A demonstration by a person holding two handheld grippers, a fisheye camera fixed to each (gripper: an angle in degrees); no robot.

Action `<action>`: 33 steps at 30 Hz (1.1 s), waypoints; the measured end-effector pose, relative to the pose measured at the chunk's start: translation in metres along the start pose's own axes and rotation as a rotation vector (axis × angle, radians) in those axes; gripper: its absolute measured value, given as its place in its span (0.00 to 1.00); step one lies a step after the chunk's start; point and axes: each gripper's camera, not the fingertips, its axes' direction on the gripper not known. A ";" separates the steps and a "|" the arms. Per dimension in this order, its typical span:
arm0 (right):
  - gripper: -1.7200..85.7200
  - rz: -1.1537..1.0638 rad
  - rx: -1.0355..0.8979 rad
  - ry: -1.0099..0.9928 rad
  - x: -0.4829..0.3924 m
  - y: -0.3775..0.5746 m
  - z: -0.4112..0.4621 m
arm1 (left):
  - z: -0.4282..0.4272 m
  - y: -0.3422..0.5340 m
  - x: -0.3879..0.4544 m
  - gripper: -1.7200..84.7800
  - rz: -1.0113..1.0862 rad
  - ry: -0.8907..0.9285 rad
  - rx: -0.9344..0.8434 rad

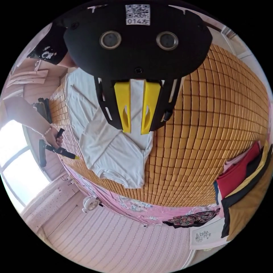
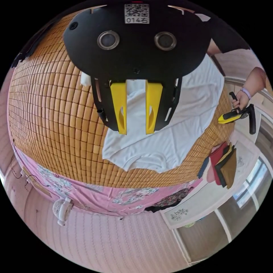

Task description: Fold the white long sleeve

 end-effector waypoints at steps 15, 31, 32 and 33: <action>0.02 0.022 -0.146 0.103 0.064 -0.078 0.067 | 0.161 -0.208 -0.013 0.03 0.148 -0.140 -0.145; 0.03 -0.201 0.137 -0.254 0.061 0.007 -0.141 | 0.012 -0.135 -0.017 0.01 0.304 0.232 0.097; 0.04 -0.225 0.073 -0.270 0.049 0.033 -0.152 | 0.003 -0.103 -0.021 0.01 0.280 0.292 0.065; 0.04 -0.229 0.000 -0.260 0.038 0.063 -0.157 | 0.001 -0.066 -0.025 0.01 0.239 0.322 0.018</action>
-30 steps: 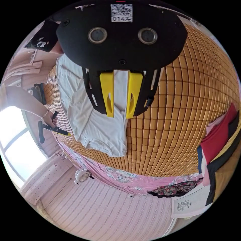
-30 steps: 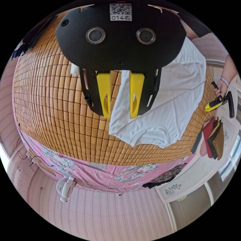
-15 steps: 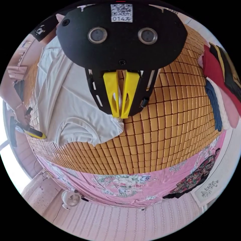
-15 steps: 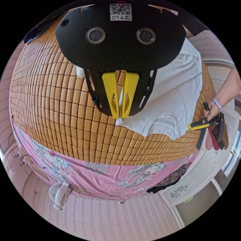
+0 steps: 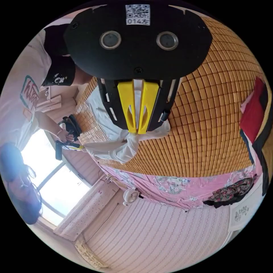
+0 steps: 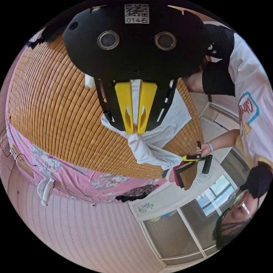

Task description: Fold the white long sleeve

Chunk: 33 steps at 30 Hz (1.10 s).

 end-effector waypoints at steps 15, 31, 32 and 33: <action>0.12 0.418 -0.295 0.109 -0.056 0.123 0.078 | 0.050 0.116 0.034 0.10 -0.433 -0.164 -0.250; 0.04 0.714 -0.210 -0.109 -0.037 0.102 0.076 | 0.095 0.036 0.099 0.01 -0.303 -0.274 -0.446; 0.04 0.760 -0.226 -0.148 -0.034 0.099 0.071 | 0.086 0.029 0.105 0.01 -0.304 -0.252 -0.437; 0.04 0.795 -0.244 -0.175 -0.032 0.095 0.066 | 0.078 0.022 0.111 0.01 -0.305 -0.236 -0.431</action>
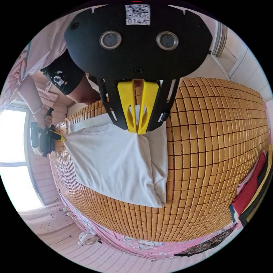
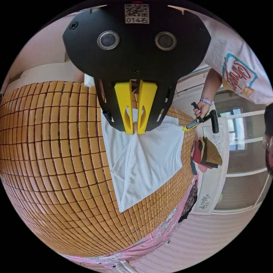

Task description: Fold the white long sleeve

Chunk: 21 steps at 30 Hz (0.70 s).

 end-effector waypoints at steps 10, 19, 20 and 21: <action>0.04 -0.036 -0.202 0.234 -0.040 -0.008 0.034 | 0.022 0.018 0.013 0.01 -0.062 -0.009 -0.152; 0.04 -0.419 -0.154 0.715 -0.128 0.031 0.092 | 0.036 0.050 0.095 0.01 0.238 -0.376 -0.104; 0.04 -0.449 -0.153 0.750 -0.136 0.035 0.097 | 0.036 0.057 0.102 0.01 0.249 -0.408 -0.091; 0.04 -0.455 -0.154 0.770 -0.143 0.037 0.101 | 0.035 0.063 0.106 0.01 0.241 -0.418 -0.077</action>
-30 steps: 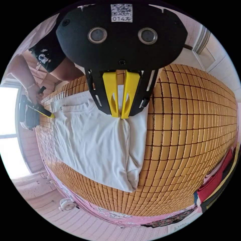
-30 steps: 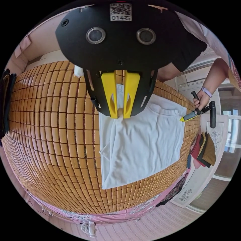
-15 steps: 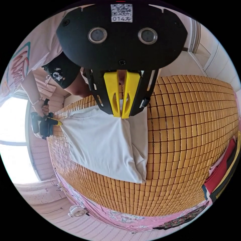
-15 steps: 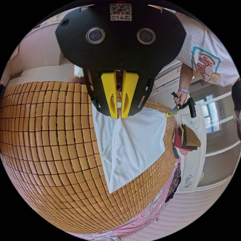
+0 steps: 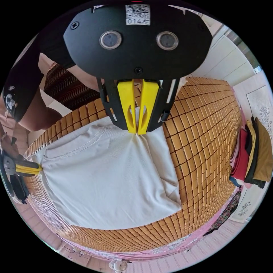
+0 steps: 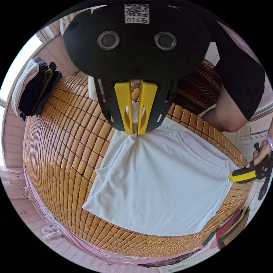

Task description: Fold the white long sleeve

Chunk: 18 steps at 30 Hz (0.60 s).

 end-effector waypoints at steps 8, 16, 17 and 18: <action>0.04 0.014 -0.006 -0.062 -0.009 -0.003 -0.013 | -0.008 0.034 0.000 0.01 -0.060 0.088 0.052; 0.05 0.176 0.145 -0.190 -0.003 0.029 -0.022 | -0.014 0.083 0.005 0.01 -0.018 0.128 0.149; 0.05 0.204 0.170 -0.222 0.000 0.035 -0.023 | -0.016 0.093 0.011 0.01 0.009 0.103 0.168; 0.05 0.210 0.190 -0.231 -0.001 0.040 -0.025 | -0.017 0.103 0.017 0.01 0.030 0.080 0.178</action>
